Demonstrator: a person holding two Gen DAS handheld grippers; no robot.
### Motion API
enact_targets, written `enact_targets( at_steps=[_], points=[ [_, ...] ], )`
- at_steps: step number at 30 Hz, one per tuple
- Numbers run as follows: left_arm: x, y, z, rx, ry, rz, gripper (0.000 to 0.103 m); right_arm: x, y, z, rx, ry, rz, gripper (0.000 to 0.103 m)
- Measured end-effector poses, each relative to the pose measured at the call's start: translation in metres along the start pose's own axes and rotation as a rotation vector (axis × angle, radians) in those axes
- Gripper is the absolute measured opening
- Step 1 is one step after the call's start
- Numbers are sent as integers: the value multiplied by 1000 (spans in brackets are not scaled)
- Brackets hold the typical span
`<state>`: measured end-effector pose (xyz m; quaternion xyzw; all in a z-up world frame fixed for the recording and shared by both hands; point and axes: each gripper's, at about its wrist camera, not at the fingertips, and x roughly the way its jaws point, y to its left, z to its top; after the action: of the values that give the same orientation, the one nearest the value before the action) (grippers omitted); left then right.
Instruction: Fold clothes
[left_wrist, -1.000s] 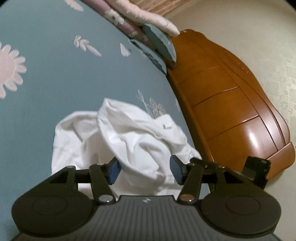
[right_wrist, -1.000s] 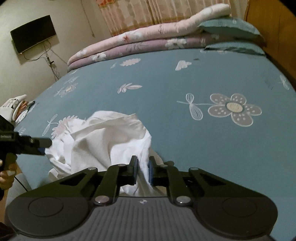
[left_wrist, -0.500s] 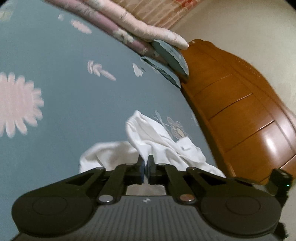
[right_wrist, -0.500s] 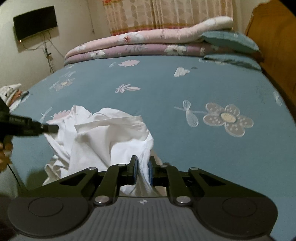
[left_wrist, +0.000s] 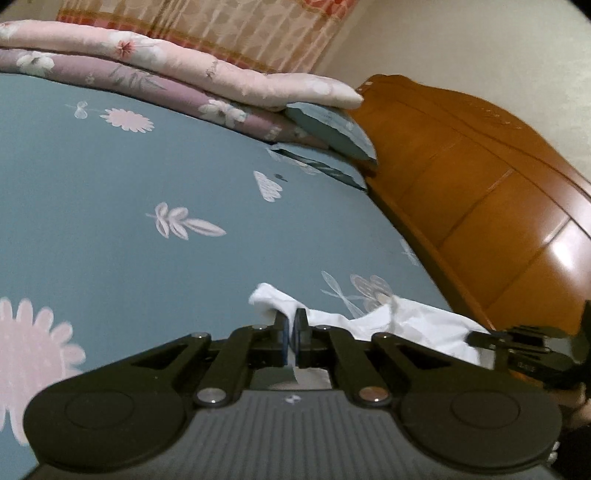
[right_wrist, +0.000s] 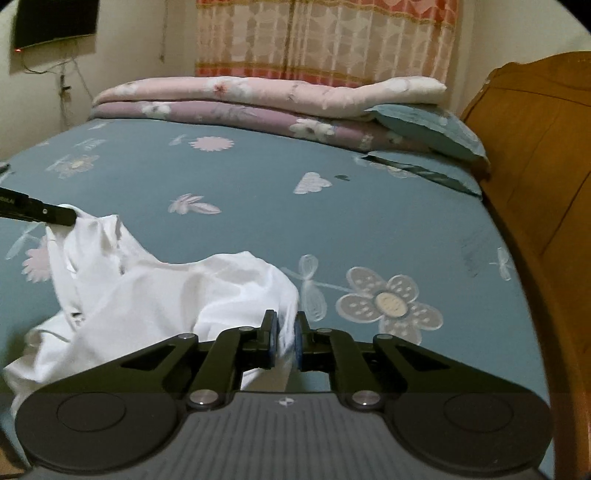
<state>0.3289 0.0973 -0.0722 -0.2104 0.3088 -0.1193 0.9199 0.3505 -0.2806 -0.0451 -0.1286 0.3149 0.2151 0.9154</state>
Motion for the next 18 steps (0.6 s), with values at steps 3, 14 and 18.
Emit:
enact_targets(
  at_steps=[3,14,18],
  points=[
    [25,6,17,29,1,44,1,17,-7,7,-7,3,-56,10],
    [110,13,58,114,0,192,1,111,-28,28,22,54,-250,10],
    [133,20,61,115,22,231,1,145,-28,29,27,96,-255,10]
  ],
)
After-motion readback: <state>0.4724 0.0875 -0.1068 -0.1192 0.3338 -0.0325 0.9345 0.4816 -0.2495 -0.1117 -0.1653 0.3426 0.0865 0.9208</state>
